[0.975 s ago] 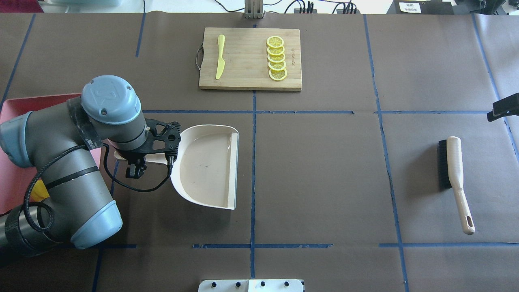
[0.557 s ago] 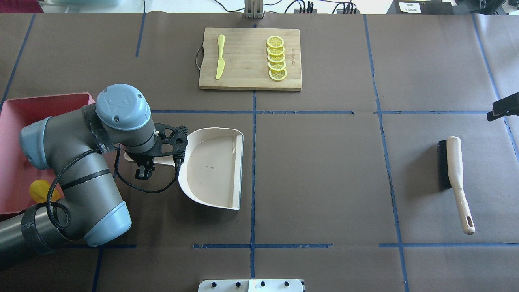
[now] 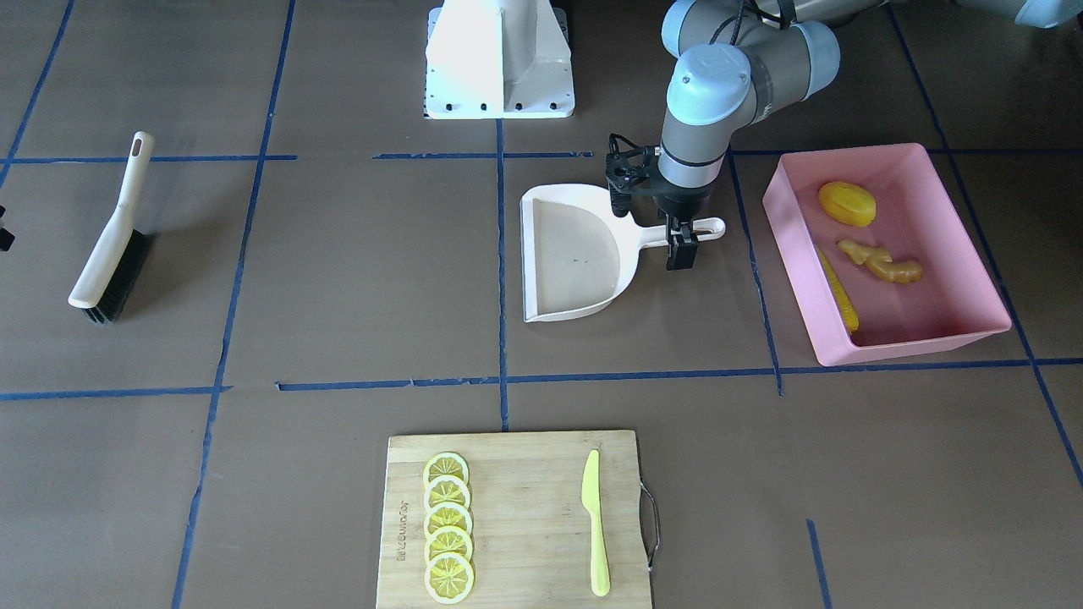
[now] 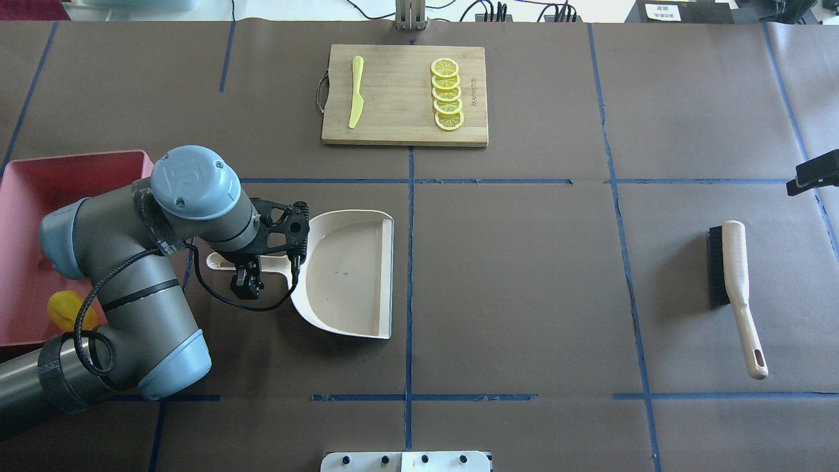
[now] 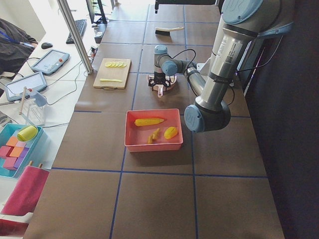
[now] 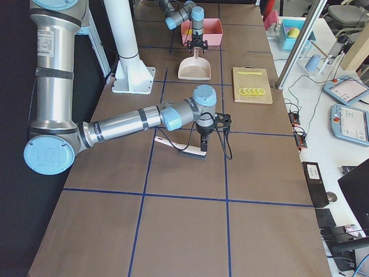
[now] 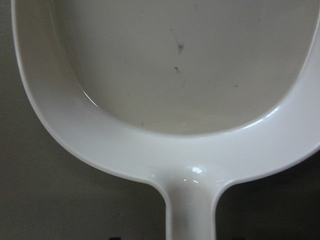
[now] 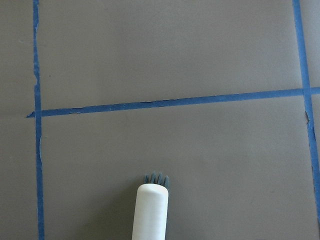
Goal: Sweep and dump trash into bin
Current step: 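Set the dustpan on the table and release it with the left gripper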
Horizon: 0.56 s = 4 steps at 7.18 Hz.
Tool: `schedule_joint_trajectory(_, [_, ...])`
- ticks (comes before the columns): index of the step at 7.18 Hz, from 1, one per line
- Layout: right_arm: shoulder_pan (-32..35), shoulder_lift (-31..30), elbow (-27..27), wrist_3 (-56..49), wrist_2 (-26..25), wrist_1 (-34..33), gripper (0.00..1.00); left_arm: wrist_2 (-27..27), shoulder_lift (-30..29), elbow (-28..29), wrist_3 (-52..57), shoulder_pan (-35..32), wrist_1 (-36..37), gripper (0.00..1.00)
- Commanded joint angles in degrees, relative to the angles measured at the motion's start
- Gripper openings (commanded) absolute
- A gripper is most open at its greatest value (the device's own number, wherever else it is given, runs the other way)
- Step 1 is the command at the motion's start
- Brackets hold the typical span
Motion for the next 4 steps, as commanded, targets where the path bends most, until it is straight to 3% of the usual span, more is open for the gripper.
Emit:
schedule_joint_trajectory(1, [0.00,0.00,0.00,-0.52,-0.15,0.07,1.00,-0.20,0.19,-1.85,-0.57,-1.14,0.13,1.00])
schedule_joint_trajectory(3, [0.00,1.05,0.00,-0.09,-0.23,0.07,1.00,-0.55,0.19,-8.41,-8.88,-4.47,5.91,1.00])
schedule_joint_trajectory(4, [0.00,1.14,0.09,-0.09,-0.24,0.07,1.00,-2.29,0.02,-10.02,-23.54,-4.66,6.45,1.00])
